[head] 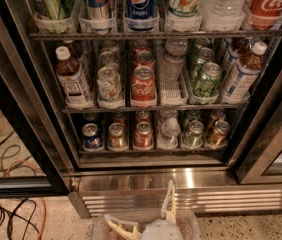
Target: Pick coke can from bottom shelf of fridge
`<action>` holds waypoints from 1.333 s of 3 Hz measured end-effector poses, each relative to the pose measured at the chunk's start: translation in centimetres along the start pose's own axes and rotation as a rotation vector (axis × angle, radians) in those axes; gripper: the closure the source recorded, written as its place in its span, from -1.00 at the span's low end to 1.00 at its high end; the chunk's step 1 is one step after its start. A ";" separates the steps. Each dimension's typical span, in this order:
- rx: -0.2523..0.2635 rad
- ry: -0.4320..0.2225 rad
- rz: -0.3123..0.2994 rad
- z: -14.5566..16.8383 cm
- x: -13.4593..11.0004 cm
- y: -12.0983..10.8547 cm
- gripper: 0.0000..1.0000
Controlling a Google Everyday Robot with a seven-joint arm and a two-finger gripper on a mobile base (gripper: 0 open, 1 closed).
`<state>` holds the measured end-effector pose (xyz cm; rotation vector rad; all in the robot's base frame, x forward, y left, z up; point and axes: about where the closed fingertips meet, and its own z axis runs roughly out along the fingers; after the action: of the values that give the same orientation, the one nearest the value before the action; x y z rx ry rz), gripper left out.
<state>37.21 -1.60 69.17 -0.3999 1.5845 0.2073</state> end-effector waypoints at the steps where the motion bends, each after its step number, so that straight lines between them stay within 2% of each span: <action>1: 0.000 0.000 0.000 0.0 0.0 0.0 -1.00; 2: 0.020 -0.010 0.001 1.8 1.2 0.0 -1.00; 3: 0.059 0.011 0.012 5.6 4.0 -0.4 -1.00; 4: 0.032 -0.002 0.003 6.1 3.7 1.0 -1.00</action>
Offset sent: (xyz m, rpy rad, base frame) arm 0.1000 0.0278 -0.0614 0.0363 -0.0587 -0.1182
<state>42.44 1.16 65.04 -0.3728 1.5843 0.1843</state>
